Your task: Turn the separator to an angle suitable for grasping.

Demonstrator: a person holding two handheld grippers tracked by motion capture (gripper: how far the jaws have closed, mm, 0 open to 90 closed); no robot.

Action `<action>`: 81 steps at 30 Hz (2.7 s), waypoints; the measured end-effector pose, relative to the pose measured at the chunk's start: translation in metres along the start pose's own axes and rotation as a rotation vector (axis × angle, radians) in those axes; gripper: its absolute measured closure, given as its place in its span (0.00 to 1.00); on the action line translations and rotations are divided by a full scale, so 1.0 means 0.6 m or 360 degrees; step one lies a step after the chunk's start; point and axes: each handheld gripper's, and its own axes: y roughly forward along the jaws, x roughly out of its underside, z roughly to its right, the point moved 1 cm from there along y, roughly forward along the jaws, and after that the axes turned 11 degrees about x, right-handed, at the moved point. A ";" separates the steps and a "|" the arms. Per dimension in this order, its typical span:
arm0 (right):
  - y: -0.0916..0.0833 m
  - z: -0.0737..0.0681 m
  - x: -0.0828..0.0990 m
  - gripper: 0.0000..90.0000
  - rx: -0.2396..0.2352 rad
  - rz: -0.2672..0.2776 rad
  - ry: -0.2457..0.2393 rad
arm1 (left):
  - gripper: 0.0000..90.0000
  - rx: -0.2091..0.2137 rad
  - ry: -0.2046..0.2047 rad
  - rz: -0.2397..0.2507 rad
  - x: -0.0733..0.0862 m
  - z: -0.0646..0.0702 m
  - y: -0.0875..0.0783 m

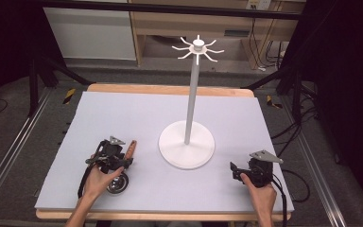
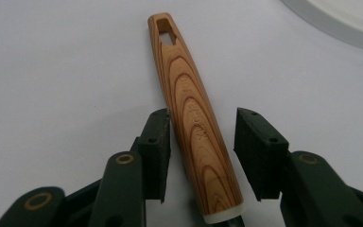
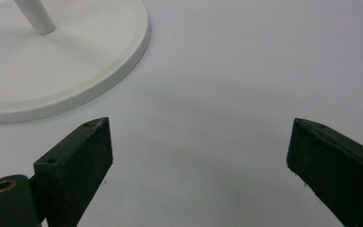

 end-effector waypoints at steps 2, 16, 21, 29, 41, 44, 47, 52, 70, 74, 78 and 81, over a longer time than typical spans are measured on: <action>0.000 0.001 0.000 0.09 -0.0002 0.0000 -0.0008 | 0.64 -0.0021 0.0002 -0.0026 0.001 0.000 0.003; 0.000 -0.003 -0.002 0.09 -0.0014 0.0001 -0.0016 | 0.67 0.0015 -0.0045 -0.0045 0.000 -0.006 0.003; 0.001 -0.002 -0.002 0.09 -0.0012 0.0000 -0.0016 | 0.72 0.0000 -0.0059 -0.0057 -0.002 -0.007 0.003; 0.000 0.001 0.000 0.09 -0.0010 -0.0009 -0.0008 | 0.74 0.0012 0.0002 -0.0088 -0.002 -0.009 -0.001; 0.001 0.000 0.000 0.09 -0.0011 -0.0015 -0.0013 | 0.74 0.0006 0.0079 -0.0097 0.017 -0.014 -0.015; 0.002 0.002 0.001 0.09 -0.0015 -0.0015 -0.0016 | 0.71 0.0006 0.0108 -0.0100 0.017 -0.012 -0.014; 0.002 0.001 0.001 0.09 -0.0016 -0.0016 -0.0020 | 0.62 -0.0046 0.0153 -0.0122 0.014 -0.011 -0.012; 0.001 0.003 0.000 0.09 -0.0013 -0.0023 -0.0009 | 0.56 -0.0036 0.0223 -0.0105 0.000 -0.004 -0.012; 0.002 0.005 0.000 0.09 -0.0031 -0.0052 -0.0005 | 0.66 -0.0009 0.0283 -0.0290 -0.041 -0.016 0.013; 0.003 0.005 0.000 0.09 -0.0031 -0.0057 -0.0001 | 0.71 0.0027 0.0269 -0.0309 -0.042 -0.019 0.015; 0.003 0.005 0.000 0.09 -0.0043 -0.0058 -0.0004 | 0.72 0.0030 0.0255 -0.0327 -0.044 -0.020 0.016; 0.003 0.005 0.000 0.09 -0.0042 -0.0060 -0.0003 | 0.71 0.0027 0.0258 -0.0343 -0.045 -0.019 0.017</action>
